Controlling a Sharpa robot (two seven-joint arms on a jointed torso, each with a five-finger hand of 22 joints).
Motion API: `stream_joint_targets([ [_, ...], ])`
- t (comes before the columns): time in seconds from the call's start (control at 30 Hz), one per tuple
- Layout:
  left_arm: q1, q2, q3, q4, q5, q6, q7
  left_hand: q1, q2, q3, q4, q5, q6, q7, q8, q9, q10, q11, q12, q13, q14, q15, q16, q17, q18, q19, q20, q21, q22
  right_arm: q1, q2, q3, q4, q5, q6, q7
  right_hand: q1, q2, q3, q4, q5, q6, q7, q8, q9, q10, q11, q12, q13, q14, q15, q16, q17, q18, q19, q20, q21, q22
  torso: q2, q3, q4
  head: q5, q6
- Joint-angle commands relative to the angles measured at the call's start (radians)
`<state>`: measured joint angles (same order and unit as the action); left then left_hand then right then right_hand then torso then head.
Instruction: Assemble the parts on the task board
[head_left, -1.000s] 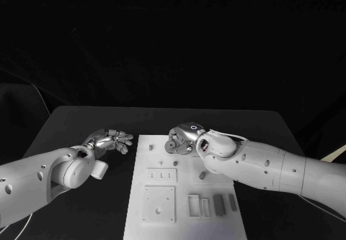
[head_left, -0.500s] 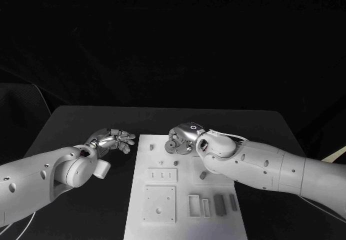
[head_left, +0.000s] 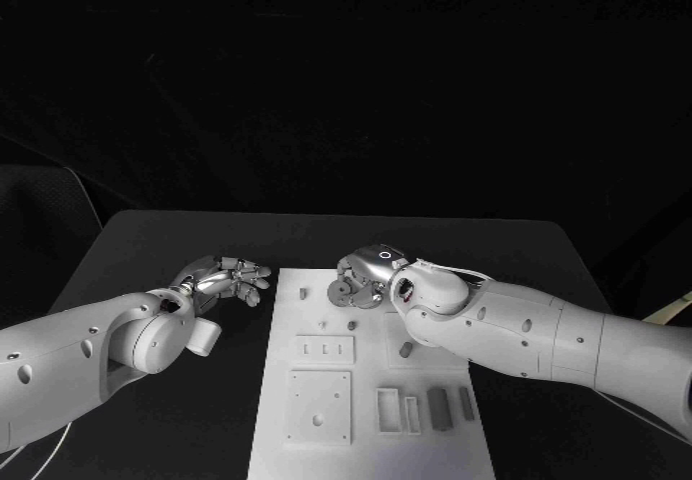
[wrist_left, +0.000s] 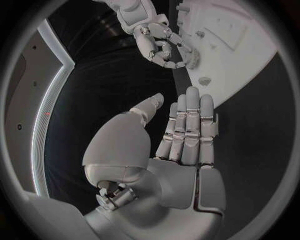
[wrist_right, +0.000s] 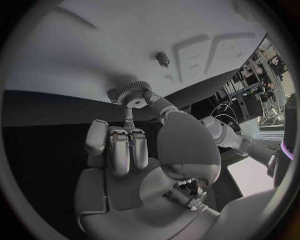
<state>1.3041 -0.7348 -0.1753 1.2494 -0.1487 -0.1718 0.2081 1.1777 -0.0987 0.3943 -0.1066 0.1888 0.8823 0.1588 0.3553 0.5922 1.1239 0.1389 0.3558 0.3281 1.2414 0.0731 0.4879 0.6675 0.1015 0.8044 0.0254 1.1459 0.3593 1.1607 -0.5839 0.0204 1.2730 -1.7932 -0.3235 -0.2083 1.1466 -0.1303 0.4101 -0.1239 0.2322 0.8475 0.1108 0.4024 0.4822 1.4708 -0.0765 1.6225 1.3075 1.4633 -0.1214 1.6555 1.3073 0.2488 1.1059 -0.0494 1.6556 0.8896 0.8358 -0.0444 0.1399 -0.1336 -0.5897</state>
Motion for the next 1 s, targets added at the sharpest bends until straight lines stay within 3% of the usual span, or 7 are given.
stream_joint_targets([
  [0.03,0.001,0.002,0.001,0.002,0.000,0.009,0.009,0.006,0.005,-0.006,-0.002,-0.001,-0.006,0.001,-0.003,-0.001,-0.005,0.000,-0.005,-0.001,-0.002,0.004,-0.005,0.001,0.013,0.006,0.003,-0.004,-0.001,-0.006,0.003,-0.008,-0.013,-0.013,0.019,0.003,0.010,0.004,-0.003,0.006,0.007,0.047,0.045,0.002,-0.001,0.084,-0.006,-0.005,0.025,0.324,0.006,0.187,0.444,0.013,0.003,0.003,0.130,0.002,0.000,0.0004,-0.0007,0.000,0.000],
  [0.67,0.000,0.006,0.001,-0.004,0.000,0.012,0.009,0.006,0.005,-0.006,-0.002,-0.001,-0.006,0.001,-0.004,-0.001,-0.005,0.000,-0.005,-0.001,-0.002,0.004,-0.006,0.002,0.013,0.006,0.004,-0.004,-0.001,-0.009,0.006,-0.022,-0.037,0.007,0.038,0.013,0.009,0.005,-0.003,0.006,0.007,0.047,0.045,0.002,-0.002,0.085,-0.006,-0.004,0.026,0.325,0.006,0.187,0.445,0.013,0.003,0.003,0.129,0.002,0.001,0.0011,-0.0013,-0.003,-0.003],
  [1.0,0.000,0.005,0.001,-0.004,0.000,0.013,0.008,0.006,0.005,-0.006,-0.002,-0.001,-0.006,0.001,-0.004,-0.001,-0.005,0.000,-0.005,-0.001,-0.002,0.004,-0.006,0.002,0.013,0.006,0.004,-0.004,-0.001,-0.010,-0.011,-0.023,-0.030,0.009,0.035,0.013,0.009,0.005,-0.003,0.007,0.007,0.048,0.045,0.001,-0.002,0.085,-0.006,-0.005,0.026,0.326,0.006,0.188,0.446,0.013,0.003,0.003,0.129,0.002,0.000,0.0020,-0.0015,-0.004,-0.005],
])
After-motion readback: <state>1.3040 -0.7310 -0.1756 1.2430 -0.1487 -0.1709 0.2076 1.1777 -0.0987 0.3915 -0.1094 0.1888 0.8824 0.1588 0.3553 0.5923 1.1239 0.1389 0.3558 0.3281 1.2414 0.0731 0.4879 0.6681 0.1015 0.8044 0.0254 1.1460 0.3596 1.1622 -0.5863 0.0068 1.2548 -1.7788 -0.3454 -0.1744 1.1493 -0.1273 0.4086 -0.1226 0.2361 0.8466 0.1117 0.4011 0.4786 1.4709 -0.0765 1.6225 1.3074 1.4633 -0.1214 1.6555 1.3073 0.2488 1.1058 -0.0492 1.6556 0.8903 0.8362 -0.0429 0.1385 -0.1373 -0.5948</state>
